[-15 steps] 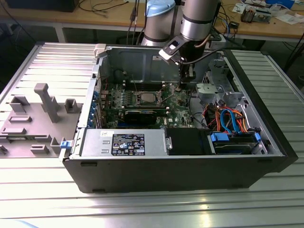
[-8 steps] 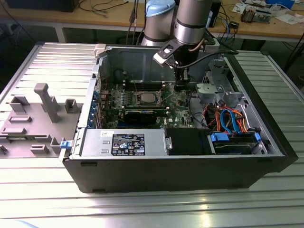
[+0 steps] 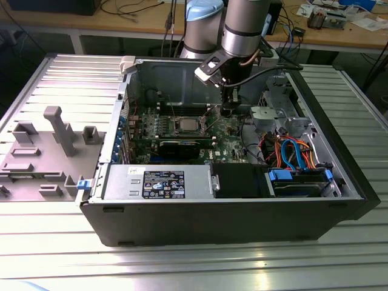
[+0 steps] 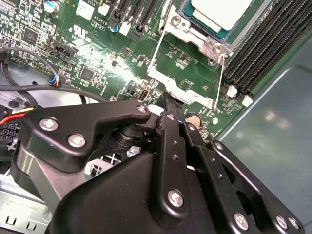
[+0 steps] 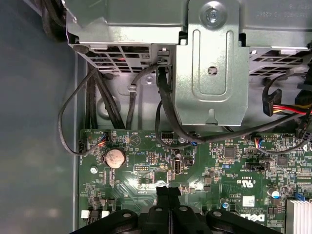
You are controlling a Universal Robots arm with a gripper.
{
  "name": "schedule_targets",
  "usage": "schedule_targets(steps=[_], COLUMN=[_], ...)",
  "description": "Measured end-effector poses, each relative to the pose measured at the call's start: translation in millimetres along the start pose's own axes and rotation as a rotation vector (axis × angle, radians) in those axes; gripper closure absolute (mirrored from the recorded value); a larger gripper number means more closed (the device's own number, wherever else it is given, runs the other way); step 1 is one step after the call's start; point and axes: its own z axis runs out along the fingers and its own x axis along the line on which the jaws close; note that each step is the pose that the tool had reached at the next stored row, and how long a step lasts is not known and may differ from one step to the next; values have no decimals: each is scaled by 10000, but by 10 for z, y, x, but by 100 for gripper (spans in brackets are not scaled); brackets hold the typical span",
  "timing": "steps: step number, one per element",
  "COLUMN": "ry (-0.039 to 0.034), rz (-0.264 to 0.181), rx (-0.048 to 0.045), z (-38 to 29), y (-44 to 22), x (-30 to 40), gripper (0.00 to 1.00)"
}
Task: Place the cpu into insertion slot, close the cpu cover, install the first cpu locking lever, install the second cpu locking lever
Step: 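Close the cpu cover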
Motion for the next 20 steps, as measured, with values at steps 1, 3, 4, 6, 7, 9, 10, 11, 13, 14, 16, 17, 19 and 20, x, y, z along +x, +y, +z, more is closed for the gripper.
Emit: schedule_targets(steps=[1,3,4,6,7,9,10,11,13,14,16,17,19,20], ry=[1,1,2,2,2,2,2,2,-1,1,2,3,3,4], rz=[-1,-1,0,-1,-1,-1,-1,-3,-1,0,-1,-1,-1,-2], rx=[5,8,11,11,12,12,12,12,19,24,42,52,56,69], z=[0,0,0,0,0,0,0,1,1,3,7,9,10,13], y=[0,0,0,0,0,-2,-4,-4,-5,-5,-5,-5,-5,-5], x=[0,0,0,0,0,0,0,0,0,0,0,0,0,0], gripper=[89,89,89,89,89,89,89,89,89,89,89,89,89,89])
